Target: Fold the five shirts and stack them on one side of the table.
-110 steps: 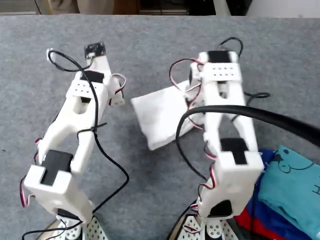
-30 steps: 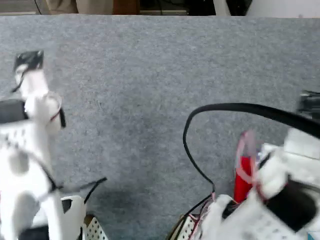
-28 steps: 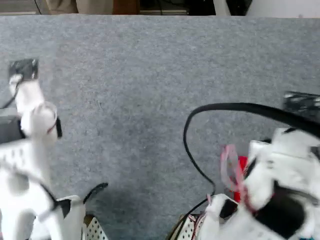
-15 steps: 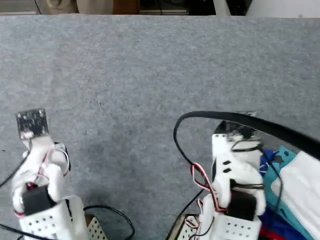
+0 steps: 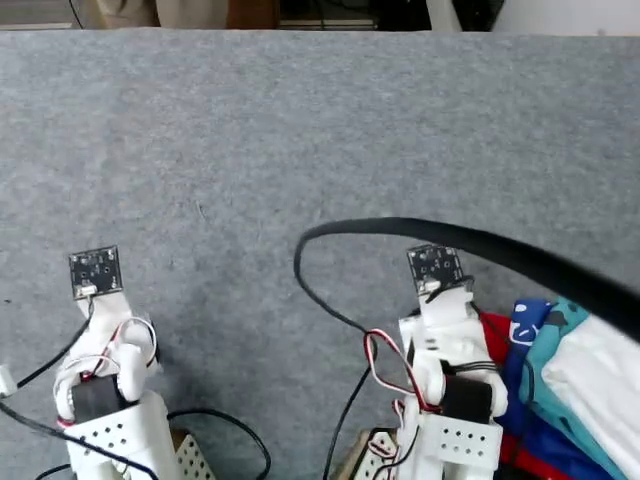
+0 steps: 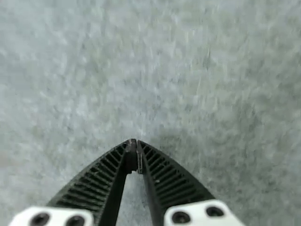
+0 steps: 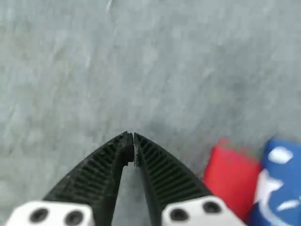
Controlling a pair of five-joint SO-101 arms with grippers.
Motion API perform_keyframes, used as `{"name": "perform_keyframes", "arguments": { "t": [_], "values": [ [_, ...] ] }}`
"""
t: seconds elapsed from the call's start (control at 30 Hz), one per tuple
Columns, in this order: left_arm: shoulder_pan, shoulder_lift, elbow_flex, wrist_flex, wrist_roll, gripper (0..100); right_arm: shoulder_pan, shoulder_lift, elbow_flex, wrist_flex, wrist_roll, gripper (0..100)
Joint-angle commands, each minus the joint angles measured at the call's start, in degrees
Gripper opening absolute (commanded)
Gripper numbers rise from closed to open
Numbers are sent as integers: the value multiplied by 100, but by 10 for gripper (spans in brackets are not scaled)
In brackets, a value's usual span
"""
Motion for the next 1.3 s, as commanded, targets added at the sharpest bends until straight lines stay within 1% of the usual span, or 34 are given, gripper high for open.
{"name": "perform_keyframes", "arguments": {
  "t": [0.0, 0.6, 0.8, 1.27],
  "values": [
    [-44, -400, 114, -35, -26, 18, -40, -664, 13, 378, 18, 5],
    [-9, -400, 105, -35, -9, 18, -40, -664, 13, 369, 35, 5],
    [9, -400, 105, 475, -9, 18, -40, -664, 13, 369, 35, 5],
    [-26, -400, 105, 475, -9, 18, -40, -664, 13, 369, 35, 5]
  ]
}}
